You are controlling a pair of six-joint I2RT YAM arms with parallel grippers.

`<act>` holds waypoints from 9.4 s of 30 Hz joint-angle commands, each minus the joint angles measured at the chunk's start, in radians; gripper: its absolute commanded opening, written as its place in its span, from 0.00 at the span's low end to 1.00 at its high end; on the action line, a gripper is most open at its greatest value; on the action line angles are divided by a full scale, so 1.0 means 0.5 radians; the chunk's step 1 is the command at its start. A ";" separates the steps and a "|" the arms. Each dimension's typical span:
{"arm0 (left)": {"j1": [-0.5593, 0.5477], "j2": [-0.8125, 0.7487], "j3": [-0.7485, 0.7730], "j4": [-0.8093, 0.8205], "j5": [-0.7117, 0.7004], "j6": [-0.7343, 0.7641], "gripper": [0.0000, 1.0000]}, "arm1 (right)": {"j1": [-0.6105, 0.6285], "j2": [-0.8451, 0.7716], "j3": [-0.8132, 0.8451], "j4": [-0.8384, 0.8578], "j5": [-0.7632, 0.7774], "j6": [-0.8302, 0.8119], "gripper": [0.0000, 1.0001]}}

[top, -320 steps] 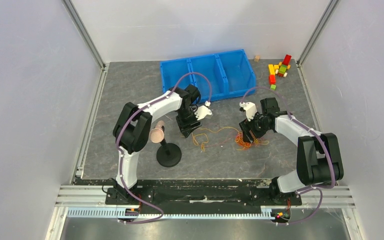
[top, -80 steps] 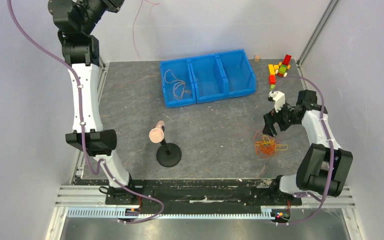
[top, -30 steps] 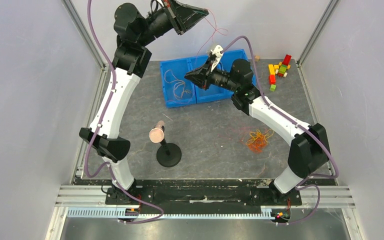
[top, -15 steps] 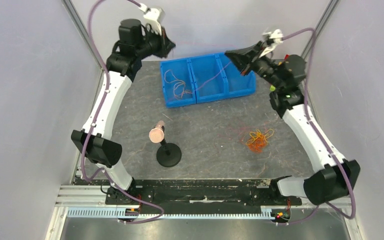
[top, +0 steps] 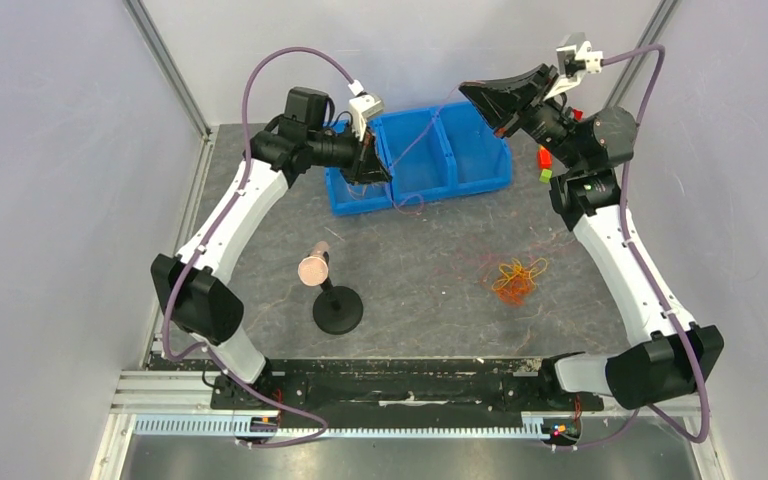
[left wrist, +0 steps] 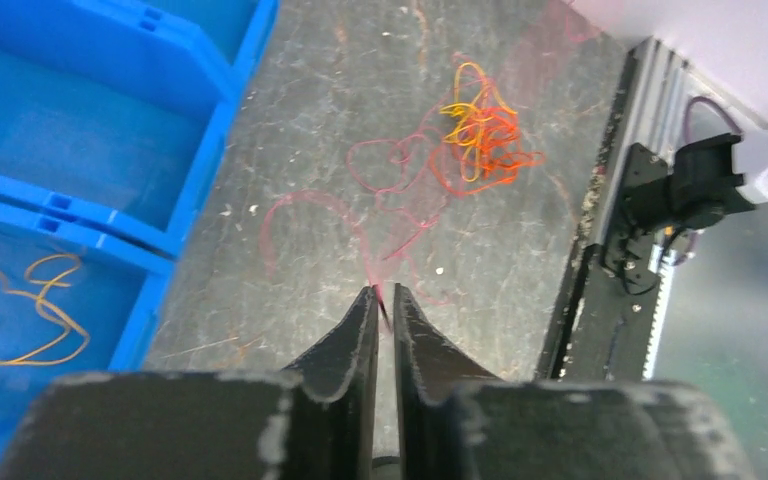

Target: Untangle the cables

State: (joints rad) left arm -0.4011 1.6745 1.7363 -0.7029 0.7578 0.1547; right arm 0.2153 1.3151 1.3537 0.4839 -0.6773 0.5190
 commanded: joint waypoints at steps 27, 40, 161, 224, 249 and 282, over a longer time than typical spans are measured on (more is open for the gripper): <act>-0.333 -0.241 -0.385 2.111 0.032 -1.215 0.78 | 0.150 -0.146 -0.358 0.615 -0.119 0.404 0.00; -0.547 -0.058 -0.594 2.600 0.239 -1.454 0.80 | 0.192 -0.086 -0.323 0.637 0.059 0.427 0.00; -0.142 0.563 -0.022 2.579 0.509 -1.097 0.02 | -0.180 0.165 -0.271 0.315 -0.188 0.106 0.00; -0.247 0.635 -0.019 2.583 0.526 -1.113 0.77 | -0.194 0.273 -0.190 0.661 -0.426 0.610 0.00; -0.157 0.329 -0.226 2.622 0.486 -1.205 0.02 | -0.481 0.247 -0.461 0.342 -0.340 0.176 0.00; 0.115 1.608 1.073 2.060 0.598 -0.427 0.02 | -0.441 0.184 -0.473 -0.935 -0.094 -0.734 0.80</act>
State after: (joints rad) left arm -0.3584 2.4077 2.1582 0.4202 1.0512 -0.2695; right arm 0.0025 1.4677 1.1065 0.0921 -0.7090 0.2306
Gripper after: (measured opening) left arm 0.033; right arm 0.781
